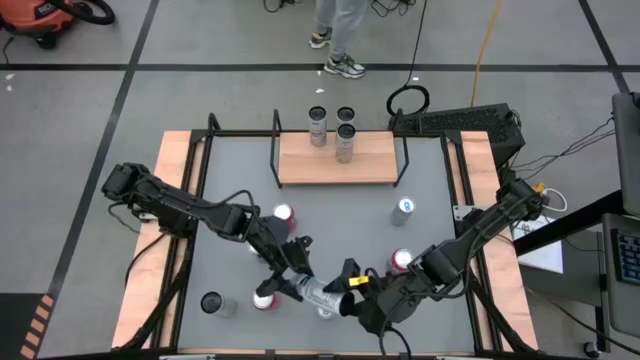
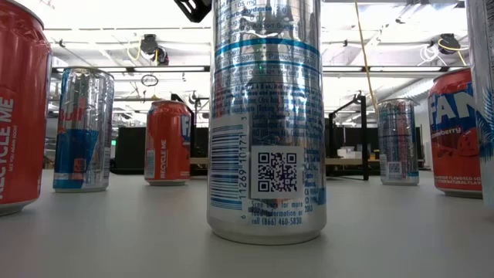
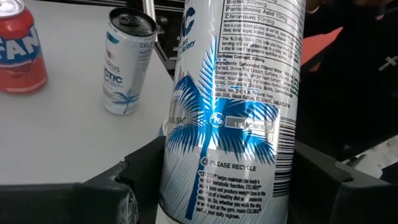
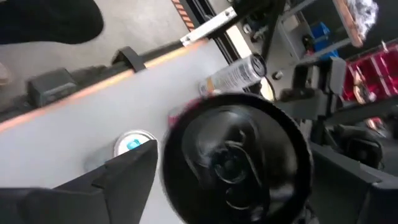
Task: Place canned beverage on shelf
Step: Put the right white blue soda can aligned with the other white blue soda can on the shelf
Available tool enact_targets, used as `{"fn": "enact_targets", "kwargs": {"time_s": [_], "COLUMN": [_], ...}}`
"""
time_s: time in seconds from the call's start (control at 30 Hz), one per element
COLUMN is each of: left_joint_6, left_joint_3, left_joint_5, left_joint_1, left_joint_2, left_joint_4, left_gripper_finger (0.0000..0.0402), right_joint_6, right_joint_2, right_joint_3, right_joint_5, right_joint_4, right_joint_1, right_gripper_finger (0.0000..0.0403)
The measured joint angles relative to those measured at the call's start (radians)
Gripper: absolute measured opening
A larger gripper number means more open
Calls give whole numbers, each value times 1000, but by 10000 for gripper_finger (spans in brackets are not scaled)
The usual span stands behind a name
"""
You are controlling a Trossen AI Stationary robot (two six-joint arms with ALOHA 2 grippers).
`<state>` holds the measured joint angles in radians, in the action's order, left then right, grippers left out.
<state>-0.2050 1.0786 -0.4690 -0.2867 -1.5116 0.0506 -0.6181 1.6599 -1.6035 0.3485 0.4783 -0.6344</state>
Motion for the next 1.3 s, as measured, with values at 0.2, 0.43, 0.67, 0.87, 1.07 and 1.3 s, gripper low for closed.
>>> {"fn": "enact_targets", "kwargs": {"time_s": [0.2,0.43,0.67,0.87,1.07,1.3], "left_joint_6": [2,7,39,65,136,203], "left_joint_3": [0,0,0,0,3,3], "left_joint_5": [-1,13,88,248,385,551], "left_joint_1": [-1,-1,-3,0,0,-12], "left_joint_2": [0,0,0,3,33,119], "left_joint_4": [16,14,11,6,4,32], "left_gripper_finger": [257,257,289,357,395,392], "right_joint_6": [16,19,33,158,316,481], "right_joint_2": [3,3,3,3,3,4], "right_joint_3": [0,0,0,0,0,1], "right_joint_5": [-13,-13,-8,95,171,285], "right_joint_4": [-5,-12,-10,15,74,126], "right_joint_1": [7,6,6,6,7,8], "right_gripper_finger": [274,218,214,214,214,214]}}
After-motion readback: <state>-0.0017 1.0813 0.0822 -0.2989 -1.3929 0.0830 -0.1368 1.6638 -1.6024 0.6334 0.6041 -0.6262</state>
